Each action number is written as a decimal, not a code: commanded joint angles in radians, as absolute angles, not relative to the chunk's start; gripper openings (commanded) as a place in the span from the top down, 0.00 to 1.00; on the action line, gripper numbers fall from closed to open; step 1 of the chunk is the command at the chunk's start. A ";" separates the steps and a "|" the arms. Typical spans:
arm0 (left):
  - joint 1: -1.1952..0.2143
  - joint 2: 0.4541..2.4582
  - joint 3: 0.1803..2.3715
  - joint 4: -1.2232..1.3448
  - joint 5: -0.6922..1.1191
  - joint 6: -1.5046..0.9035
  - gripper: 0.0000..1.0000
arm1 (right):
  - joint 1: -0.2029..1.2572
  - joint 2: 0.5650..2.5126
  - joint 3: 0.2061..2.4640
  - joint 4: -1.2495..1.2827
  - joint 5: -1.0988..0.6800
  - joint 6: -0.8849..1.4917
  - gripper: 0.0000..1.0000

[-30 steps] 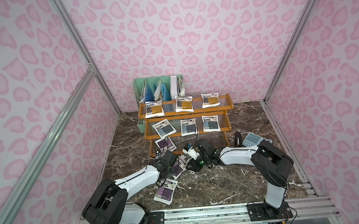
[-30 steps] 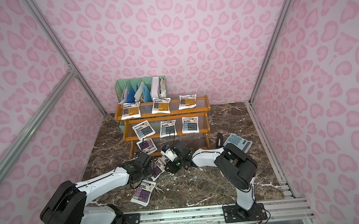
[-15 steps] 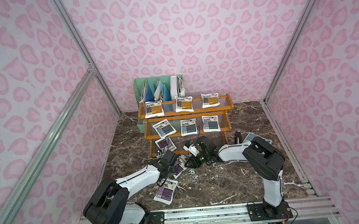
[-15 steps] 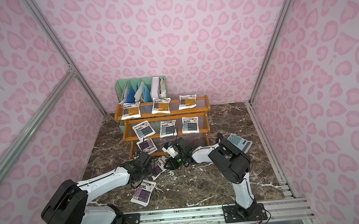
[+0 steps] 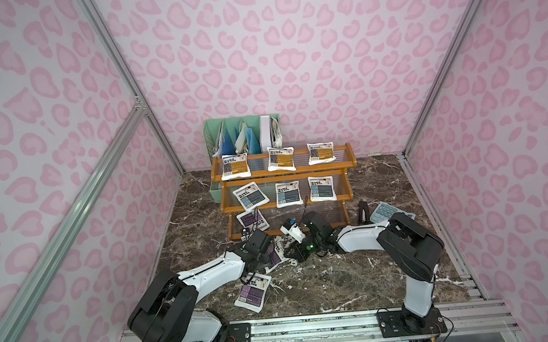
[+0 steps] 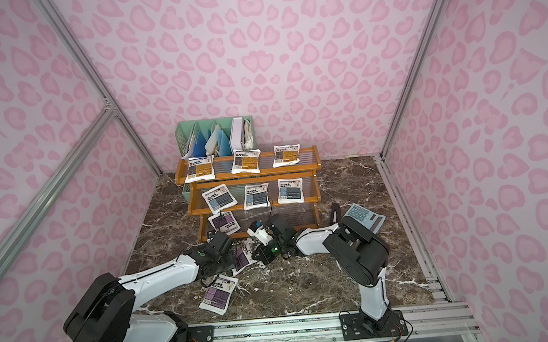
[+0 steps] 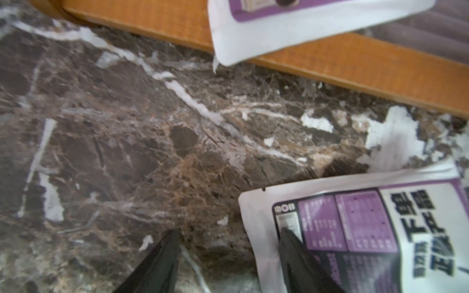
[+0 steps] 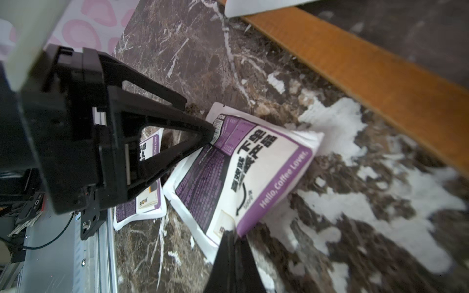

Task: Place the bagged coffee beans on the shelf by color
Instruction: Pick up the bagged coffee beans at the center of the board, then place the bagged coffee beans on the shelf.

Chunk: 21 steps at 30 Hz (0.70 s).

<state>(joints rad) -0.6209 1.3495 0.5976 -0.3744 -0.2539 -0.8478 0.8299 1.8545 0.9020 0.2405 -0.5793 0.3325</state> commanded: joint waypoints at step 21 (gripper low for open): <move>-0.618 1.160 0.661 -0.545 -0.390 -0.968 0.33 | 0.551 1.407 0.621 0.505 -0.229 0.887 1.00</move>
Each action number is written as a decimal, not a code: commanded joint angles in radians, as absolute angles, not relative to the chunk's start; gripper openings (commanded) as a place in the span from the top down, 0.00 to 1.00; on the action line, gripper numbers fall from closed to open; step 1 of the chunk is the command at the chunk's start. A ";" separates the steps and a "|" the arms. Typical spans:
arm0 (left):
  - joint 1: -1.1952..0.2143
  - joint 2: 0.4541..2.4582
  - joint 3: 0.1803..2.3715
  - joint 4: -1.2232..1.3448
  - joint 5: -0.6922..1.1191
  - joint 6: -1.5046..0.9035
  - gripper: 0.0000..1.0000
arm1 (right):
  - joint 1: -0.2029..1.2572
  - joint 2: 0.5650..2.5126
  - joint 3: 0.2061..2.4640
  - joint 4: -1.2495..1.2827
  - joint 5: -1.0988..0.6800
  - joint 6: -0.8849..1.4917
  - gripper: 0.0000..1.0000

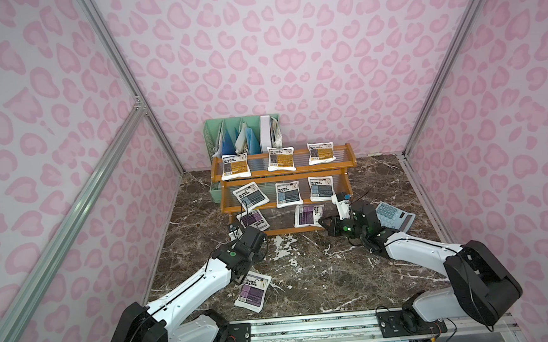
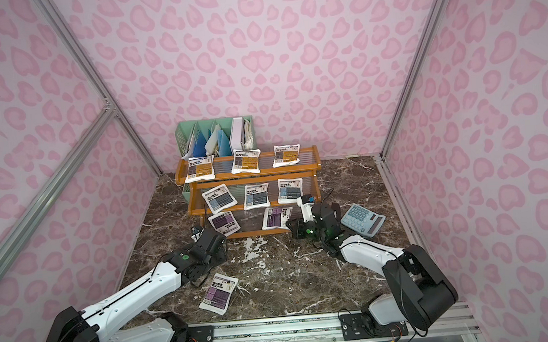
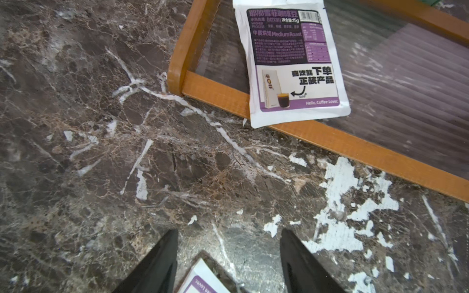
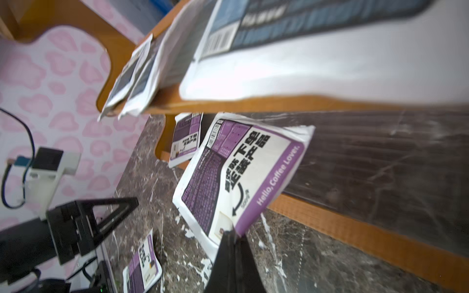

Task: Place the bagged coffee beans on the shelf by color
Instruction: Place the bagged coffee beans on the shelf.

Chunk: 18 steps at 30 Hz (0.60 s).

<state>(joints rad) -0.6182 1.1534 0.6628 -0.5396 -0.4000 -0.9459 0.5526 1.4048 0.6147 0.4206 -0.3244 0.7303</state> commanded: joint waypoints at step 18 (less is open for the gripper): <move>-0.617 1.086 0.622 -0.598 -0.417 -0.989 0.33 | 0.539 1.436 0.457 0.736 0.012 1.420 1.00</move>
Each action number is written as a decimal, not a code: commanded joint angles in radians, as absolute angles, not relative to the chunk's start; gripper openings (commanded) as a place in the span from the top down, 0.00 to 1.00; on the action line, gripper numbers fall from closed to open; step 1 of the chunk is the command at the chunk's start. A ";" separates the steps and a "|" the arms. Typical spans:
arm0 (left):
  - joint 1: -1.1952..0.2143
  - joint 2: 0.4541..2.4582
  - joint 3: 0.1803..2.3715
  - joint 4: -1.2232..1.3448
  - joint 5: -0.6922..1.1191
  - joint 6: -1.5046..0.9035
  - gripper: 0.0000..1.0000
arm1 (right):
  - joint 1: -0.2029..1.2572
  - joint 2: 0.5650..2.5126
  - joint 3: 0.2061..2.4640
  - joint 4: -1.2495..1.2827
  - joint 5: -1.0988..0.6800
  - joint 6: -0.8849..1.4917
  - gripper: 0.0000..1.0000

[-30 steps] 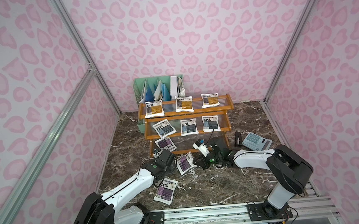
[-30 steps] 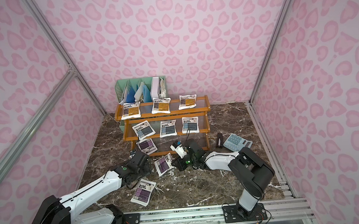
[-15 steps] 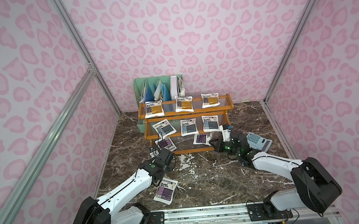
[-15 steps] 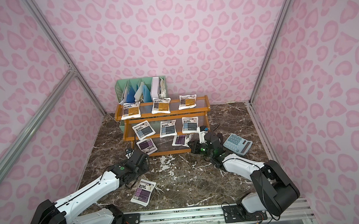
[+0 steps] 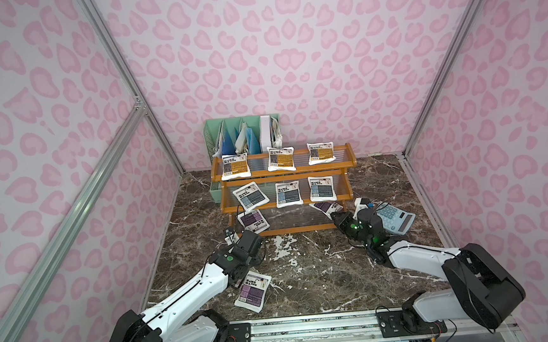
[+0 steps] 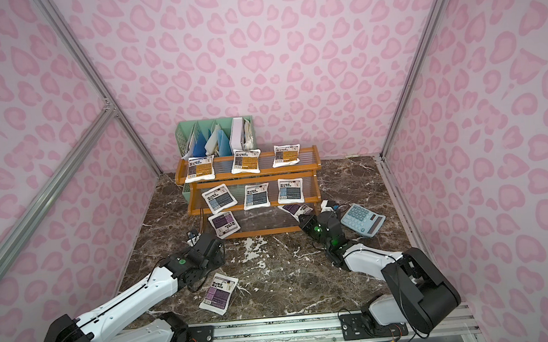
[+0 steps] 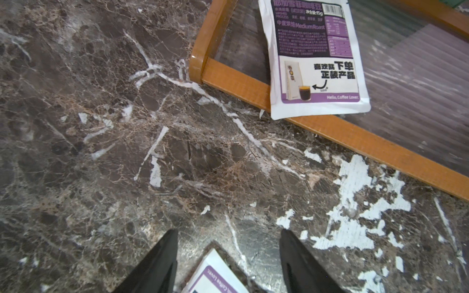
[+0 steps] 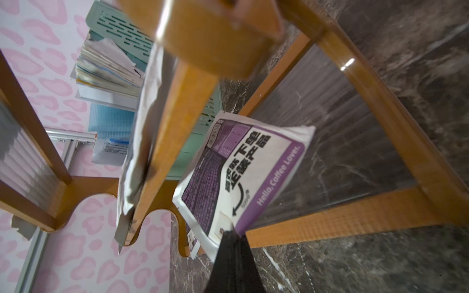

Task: Place the bagged coffee beans on the shelf by color
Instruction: Place the bagged coffee beans on the shelf.

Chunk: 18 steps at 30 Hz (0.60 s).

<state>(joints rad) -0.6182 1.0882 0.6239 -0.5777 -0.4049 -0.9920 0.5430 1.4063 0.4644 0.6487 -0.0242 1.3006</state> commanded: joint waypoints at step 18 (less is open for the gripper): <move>-0.618 1.054 0.615 -0.663 -0.414 -0.985 0.33 | 0.524 1.677 0.517 0.907 0.046 1.610 1.00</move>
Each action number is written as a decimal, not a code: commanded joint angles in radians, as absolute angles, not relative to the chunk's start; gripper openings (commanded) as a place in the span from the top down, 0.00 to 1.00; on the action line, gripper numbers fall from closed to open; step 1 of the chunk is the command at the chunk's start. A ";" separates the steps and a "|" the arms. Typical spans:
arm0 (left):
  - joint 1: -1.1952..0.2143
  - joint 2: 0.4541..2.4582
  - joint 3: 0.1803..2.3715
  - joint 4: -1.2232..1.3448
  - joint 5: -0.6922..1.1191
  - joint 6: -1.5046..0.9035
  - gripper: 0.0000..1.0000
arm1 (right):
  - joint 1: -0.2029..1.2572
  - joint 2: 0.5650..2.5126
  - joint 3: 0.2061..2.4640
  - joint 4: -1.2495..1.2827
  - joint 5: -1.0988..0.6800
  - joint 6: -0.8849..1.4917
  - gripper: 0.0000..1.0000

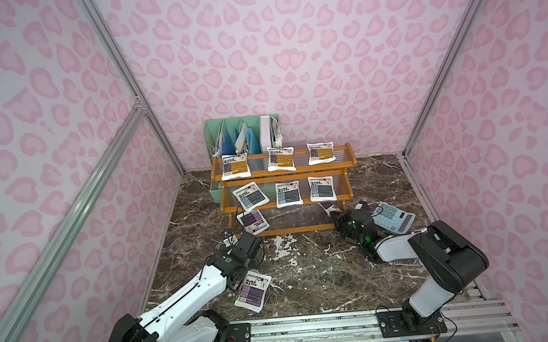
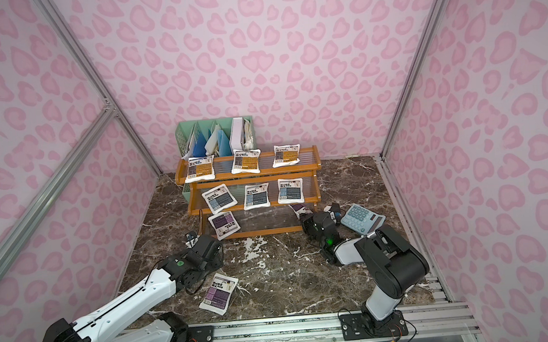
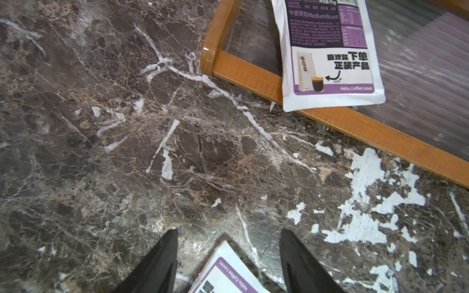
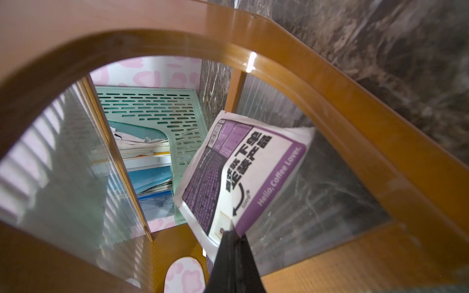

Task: Place the bagged coffee beans on the shelf by color
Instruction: Place the bagged coffee beans on the shelf.

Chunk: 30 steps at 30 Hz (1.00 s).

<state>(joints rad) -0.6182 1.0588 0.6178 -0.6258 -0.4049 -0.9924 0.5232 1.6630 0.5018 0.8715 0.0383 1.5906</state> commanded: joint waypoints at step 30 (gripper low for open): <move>-0.620 1.103 0.659 -0.932 -0.152 -0.947 0.35 | 0.543 1.779 0.988 -0.146 -0.656 0.561 0.41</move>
